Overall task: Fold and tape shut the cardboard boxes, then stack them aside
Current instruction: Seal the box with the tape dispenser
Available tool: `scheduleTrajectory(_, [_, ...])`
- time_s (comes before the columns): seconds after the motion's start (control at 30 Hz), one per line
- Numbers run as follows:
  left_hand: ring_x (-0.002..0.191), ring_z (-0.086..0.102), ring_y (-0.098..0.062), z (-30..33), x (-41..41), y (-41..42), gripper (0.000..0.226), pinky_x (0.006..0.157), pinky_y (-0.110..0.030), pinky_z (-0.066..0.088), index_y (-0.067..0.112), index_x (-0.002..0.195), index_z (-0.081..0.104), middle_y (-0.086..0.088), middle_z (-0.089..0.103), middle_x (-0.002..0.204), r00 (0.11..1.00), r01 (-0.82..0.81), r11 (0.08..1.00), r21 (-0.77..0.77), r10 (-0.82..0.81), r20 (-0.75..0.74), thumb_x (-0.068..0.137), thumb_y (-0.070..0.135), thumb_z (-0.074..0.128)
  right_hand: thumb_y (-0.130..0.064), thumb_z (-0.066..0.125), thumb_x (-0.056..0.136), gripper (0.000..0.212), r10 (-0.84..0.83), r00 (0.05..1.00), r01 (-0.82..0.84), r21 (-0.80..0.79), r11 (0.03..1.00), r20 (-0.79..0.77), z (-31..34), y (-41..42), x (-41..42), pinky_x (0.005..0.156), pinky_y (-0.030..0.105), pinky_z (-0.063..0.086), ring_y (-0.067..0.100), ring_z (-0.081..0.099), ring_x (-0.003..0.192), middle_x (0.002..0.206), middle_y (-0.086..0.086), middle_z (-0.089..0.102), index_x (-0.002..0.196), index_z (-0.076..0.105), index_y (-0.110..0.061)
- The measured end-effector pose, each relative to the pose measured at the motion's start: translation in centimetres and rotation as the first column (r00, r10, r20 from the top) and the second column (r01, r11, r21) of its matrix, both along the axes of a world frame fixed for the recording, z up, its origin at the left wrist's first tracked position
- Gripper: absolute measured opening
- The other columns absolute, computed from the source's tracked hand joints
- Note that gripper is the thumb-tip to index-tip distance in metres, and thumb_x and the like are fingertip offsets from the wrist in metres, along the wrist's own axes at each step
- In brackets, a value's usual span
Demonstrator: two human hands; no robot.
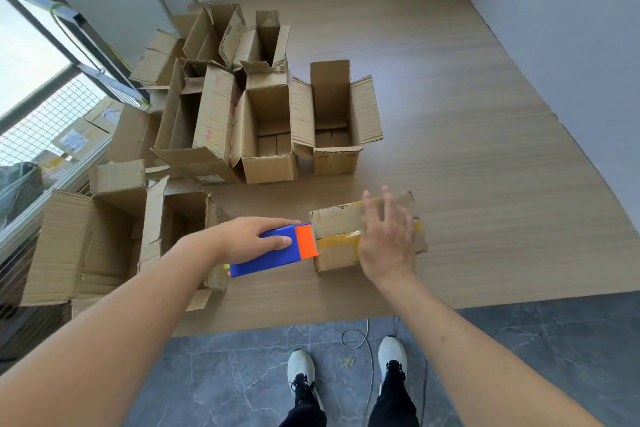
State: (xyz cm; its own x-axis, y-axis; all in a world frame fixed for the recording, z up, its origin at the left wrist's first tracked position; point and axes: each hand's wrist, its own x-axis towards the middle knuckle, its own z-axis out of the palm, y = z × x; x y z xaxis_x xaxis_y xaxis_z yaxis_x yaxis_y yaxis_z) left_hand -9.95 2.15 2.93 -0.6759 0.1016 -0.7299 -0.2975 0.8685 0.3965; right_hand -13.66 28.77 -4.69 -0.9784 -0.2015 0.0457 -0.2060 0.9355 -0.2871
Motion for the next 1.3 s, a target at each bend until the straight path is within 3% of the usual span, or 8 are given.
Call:
scheduleTrajectory(0.07, [0.116,0.053,-0.013,-0.6,0.1,0.8,0.044,0.094,-0.035,0.041,0.066,0.144,0.034,0.017,0.054,0.136,0.999,-0.017,0.998,0.054,0.019,-0.027,0.101,0.064,0.043,-0.055,0.026,0.106,0.063,0.01,0.987,-0.017,0.046,0.999,0.161,-0.5,-1.0,0.6,0.125,0.05,0.002,0.032,0.003,0.158,0.171,0.013,0.002,0.163,0.013,-0.032])
scheduleTrajectory(0.13, [0.116,0.054,-0.011,-1.1,0.1,1.3,0.041,0.092,-0.033,0.042,0.069,0.141,0.035,0.02,0.055,0.134,0.998,-0.039,0.994,0.099,0.044,-0.043,0.101,0.063,0.043,-0.072,0.004,0.097,0.075,0.012,0.982,-0.036,0.125,0.991,0.186,-1.1,-0.9,0.3,0.126,0.051,-0.007,0.03,-0.013,0.157,0.171,0.01,-0.012,0.163,-0.001,-0.036])
scheduleTrajectory(0.33, [0.119,0.056,-0.007,-3.0,1.4,1.0,0.042,0.104,-0.035,0.043,0.075,0.138,0.032,0.025,0.056,0.135,0.995,-0.09,0.963,0.255,0.1,-0.028,0.1,0.064,0.047,-0.09,0.01,0.087,0.091,0.065,0.975,-0.101,0.164,0.981,0.211,-1.3,0.4,-1.2,0.126,0.05,-0.01,0.025,-0.023,0.155,0.169,0.005,-0.023,0.161,-0.01,-0.041])
scheduleTrajectory(0.6, [0.118,0.056,-0.002,-3.4,2.5,-1.7,0.041,0.103,-0.03,0.043,0.072,0.139,0.035,0.03,0.058,0.132,0.995,-0.099,0.962,0.255,0.094,0.031,0.099,0.065,0.046,-0.093,0.009,0.084,0.095,0.102,0.959,-0.148,0.16,0.976,0.264,-1.1,0.9,-2.0,0.126,0.052,-0.009,0.023,-0.031,0.152,0.167,0.003,-0.029,0.16,-0.013,-0.042])
scheduleTrajectory(0.93, [0.107,0.06,-0.013,-4.5,0.7,1.8,0.038,0.096,-0.035,0.045,0.047,0.136,0.053,0.013,0.065,0.12,0.994,-0.111,0.981,0.157,0.107,0.037,0.103,0.061,0.039,-0.101,0.022,0.07,0.114,0.085,0.949,-0.137,0.155,0.978,0.305,0.3,0.1,-1.9,0.124,0.054,-0.013,0.027,-0.03,0.153,0.168,0.006,-0.027,0.161,-0.003,-0.039])
scheduleTrajectory(1.1, [0.117,0.057,-0.023,-5.7,0.3,0.9,0.047,0.1,-0.037,0.043,0.031,0.139,0.054,0.002,0.062,0.133,0.998,-0.008,0.998,-0.061,0.011,0.058,0.104,0.058,0.039,-0.084,0.042,0.069,0.12,-0.043,0.919,-0.05,0.225,0.973,0.391,1.9,-3.1,-1.5,0.121,0.061,-0.014,0.041,-0.03,0.15,0.165,0.019,-0.028,0.163,-0.001,-0.023])
scheduleTrajectory(1.2, [0.111,0.058,-0.019,-6.2,1.9,0.3,0.043,0.095,-0.036,0.044,0.037,0.14,0.051,0.008,0.063,0.127,0.995,-0.1,0.995,0.002,0.1,-0.003,0.104,0.057,0.04,-0.077,0.051,0.074,0.123,-0.106,0.914,0.002,0.256,0.967,0.393,1.8,-4.4,-0.1,0.12,0.065,-0.01,0.046,-0.028,0.15,0.163,0.021,-0.031,0.162,-0.014,-0.02])
scheduleTrajectory(1.3, [0.103,0.062,-0.012,-5.4,3.5,-0.1,0.045,0.086,-0.03,0.046,0.057,0.147,0.034,0.017,0.065,0.119,0.953,-0.264,0.95,0.17,0.284,-0.108,0.103,0.057,0.044,-0.074,0.054,0.08,0.121,-0.092,0.93,-0.003,0.256,0.967,0.357,1.3,-4.8,0.9,0.12,0.066,-0.009,0.05,-0.025,0.149,0.162,0.022,-0.032,0.159,-0.022,-0.024])
